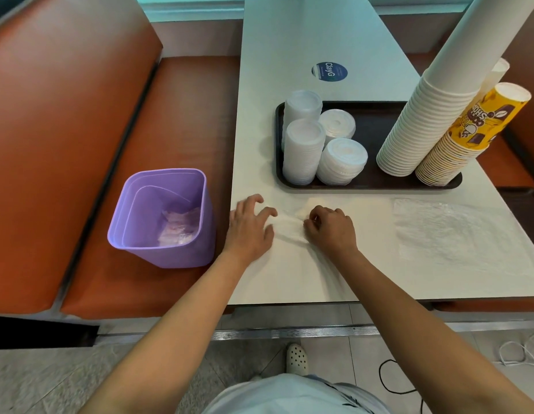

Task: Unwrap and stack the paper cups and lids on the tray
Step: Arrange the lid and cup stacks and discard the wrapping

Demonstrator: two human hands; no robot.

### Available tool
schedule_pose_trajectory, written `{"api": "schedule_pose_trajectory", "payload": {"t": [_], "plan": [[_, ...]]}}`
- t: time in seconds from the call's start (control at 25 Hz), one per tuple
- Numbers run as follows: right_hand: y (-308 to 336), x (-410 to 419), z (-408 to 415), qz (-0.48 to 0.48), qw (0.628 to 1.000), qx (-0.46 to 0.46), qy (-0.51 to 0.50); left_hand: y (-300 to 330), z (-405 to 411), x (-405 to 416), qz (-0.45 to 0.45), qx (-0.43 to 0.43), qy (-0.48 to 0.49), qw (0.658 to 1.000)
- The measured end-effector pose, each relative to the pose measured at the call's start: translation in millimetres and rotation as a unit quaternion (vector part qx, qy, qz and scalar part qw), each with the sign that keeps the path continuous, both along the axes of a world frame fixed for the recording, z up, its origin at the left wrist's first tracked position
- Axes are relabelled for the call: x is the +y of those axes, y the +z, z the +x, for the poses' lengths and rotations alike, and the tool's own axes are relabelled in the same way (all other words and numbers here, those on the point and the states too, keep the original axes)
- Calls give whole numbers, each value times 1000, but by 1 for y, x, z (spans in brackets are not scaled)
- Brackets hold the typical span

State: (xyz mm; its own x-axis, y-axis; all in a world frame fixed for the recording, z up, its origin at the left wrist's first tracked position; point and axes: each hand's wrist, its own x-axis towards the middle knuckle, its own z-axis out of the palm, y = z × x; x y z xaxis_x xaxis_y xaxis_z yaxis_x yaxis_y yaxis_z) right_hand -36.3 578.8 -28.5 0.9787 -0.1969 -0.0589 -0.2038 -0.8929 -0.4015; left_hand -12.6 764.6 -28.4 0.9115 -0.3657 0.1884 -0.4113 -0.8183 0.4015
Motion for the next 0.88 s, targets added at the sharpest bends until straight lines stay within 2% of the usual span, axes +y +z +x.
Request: {"api": "schedule_pose_trajectory", "payload": {"t": [0.04,0.08,0.16,0.24,0.36,0.44,0.52,0.56,0.64,0.72,0.88], "plan": [[1,2,-1,6,1000,5,-8,2,-4,-4,11,-38,-57,998],[3,5,-3,17,1000,12,-20,2,-9,-9,29,-41,-115,992],[9,7,-3,46,997,38,-48,-1,-21,-15,73,33,-162,983],[14,7,-3,95,991,72,-61,-12,-25,-16,51,38,-133,989],[17,2,-9,231,960,110,-114,-15,-27,-13,-3,34,-105,994],[14,-3,-16,296,943,84,-129,-16,-25,-9,-71,75,-102,989],[12,-12,-23,244,969,7,-38,-13,-25,-3,-172,142,-77,972],[11,-17,-26,181,982,-5,46,-11,-25,-2,-209,178,-62,959],[7,-16,-30,92,982,21,166,-8,-23,0,-230,227,-45,945],[5,-8,-32,79,981,41,171,-3,-22,-1,-227,243,-39,942],[1,5,-30,62,993,14,103,2,-21,-3,-224,271,-13,936]]}}
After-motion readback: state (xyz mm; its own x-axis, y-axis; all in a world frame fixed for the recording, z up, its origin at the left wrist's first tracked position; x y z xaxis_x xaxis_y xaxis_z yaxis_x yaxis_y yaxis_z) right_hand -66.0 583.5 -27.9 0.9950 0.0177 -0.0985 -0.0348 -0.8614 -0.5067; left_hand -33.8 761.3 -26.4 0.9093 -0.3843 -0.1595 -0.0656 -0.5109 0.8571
